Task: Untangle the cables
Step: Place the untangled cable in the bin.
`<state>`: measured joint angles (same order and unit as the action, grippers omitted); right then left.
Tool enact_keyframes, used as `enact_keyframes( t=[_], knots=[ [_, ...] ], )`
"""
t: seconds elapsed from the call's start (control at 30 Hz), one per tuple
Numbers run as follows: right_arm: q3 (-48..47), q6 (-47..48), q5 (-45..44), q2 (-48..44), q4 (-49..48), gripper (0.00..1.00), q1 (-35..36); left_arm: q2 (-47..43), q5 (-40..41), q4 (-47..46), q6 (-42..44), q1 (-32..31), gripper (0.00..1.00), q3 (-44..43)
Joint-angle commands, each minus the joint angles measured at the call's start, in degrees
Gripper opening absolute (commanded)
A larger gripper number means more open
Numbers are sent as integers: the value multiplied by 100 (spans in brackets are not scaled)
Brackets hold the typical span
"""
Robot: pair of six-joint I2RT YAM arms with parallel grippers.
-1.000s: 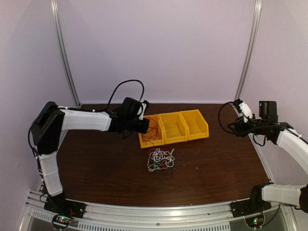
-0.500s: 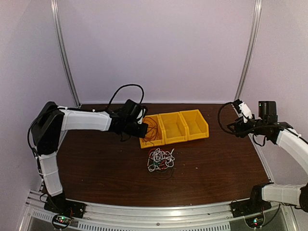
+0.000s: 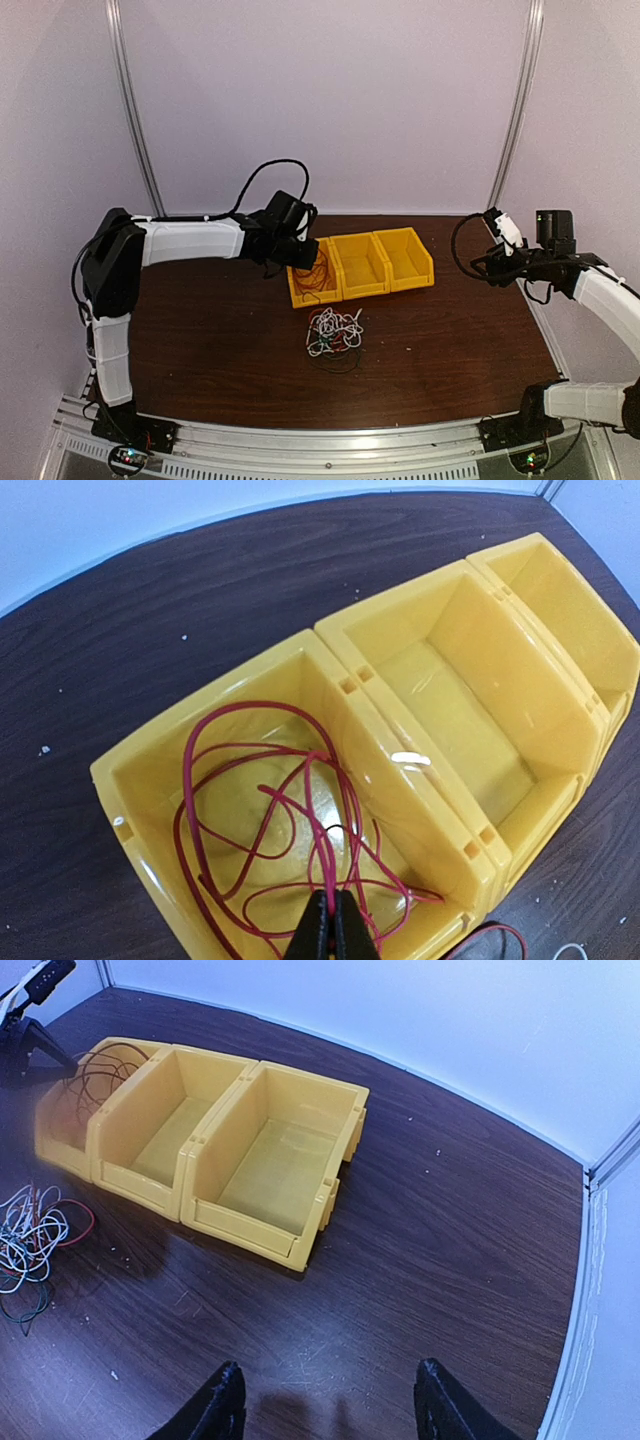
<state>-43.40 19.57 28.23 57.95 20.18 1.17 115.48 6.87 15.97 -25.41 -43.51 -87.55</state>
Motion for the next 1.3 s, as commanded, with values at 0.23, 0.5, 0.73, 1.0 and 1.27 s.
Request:
enact_keyframes(
  t=[0.23,0.5,0.73,1.0,1.27],
  knots=[
    [61,77,29,38,53,58,-47,660,277,226,235,0,2,-641],
    [59,110,19,101,64,58,-42,835,201,228,295,2,2,-730],
    [59,113,3,111,65,58,-45,721,115,366,344,0,16,-875],
    [51,116,-12,141,51,58,-42,4,276,469,357,4,36,-549],
    [42,103,-27,162,40,58,-44,-856,297,708,546,0,52,-251]
  ],
)
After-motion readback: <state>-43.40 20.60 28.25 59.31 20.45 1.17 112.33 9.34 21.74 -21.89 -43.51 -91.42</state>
